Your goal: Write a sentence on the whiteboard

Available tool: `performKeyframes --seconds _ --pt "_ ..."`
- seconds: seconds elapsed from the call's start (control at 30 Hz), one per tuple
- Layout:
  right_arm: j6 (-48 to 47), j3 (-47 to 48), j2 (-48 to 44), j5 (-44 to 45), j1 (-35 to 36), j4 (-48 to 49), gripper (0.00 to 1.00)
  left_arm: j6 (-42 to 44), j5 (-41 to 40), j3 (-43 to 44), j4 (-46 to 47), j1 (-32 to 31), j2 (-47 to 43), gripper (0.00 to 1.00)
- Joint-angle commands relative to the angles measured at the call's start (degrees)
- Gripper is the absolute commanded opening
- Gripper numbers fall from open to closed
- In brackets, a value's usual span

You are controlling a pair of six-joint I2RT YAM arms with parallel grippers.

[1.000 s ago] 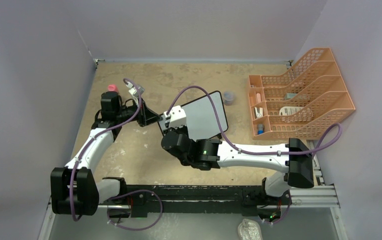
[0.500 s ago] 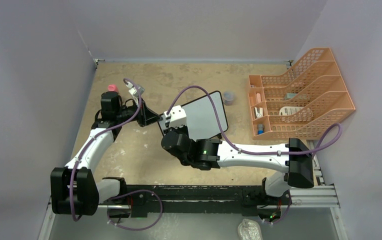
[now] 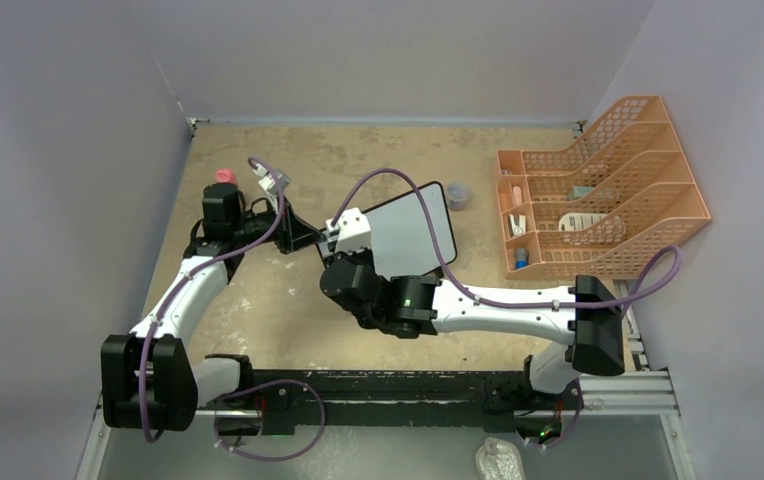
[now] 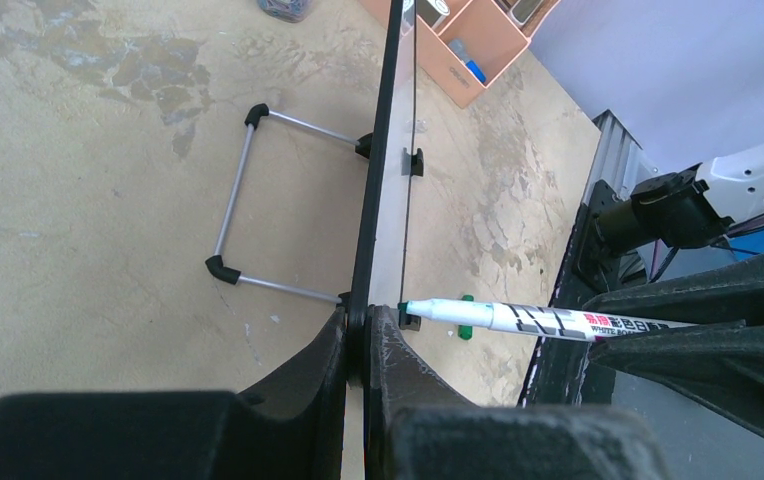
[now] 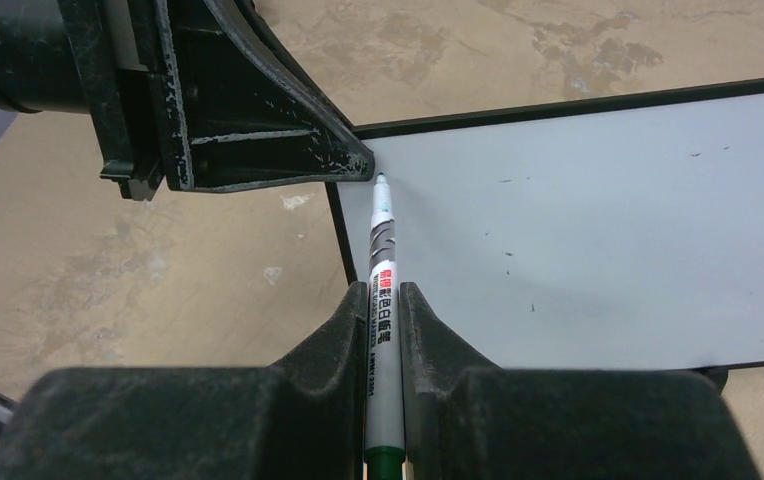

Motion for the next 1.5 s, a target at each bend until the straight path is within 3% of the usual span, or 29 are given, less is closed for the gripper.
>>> performKeyframes --seconds 0.0,1.47 --pt "0.25 2.30 -0.05 1.74 -0.26 1.28 0.00 1.04 -0.81 2.45 0.65 -0.48 -1.08 0.00" --pt "0.71 2.86 1.55 0.24 -1.58 -0.25 0.00 1.30 -1.07 2.54 -1.27 -0.47 -1.17 0.00"
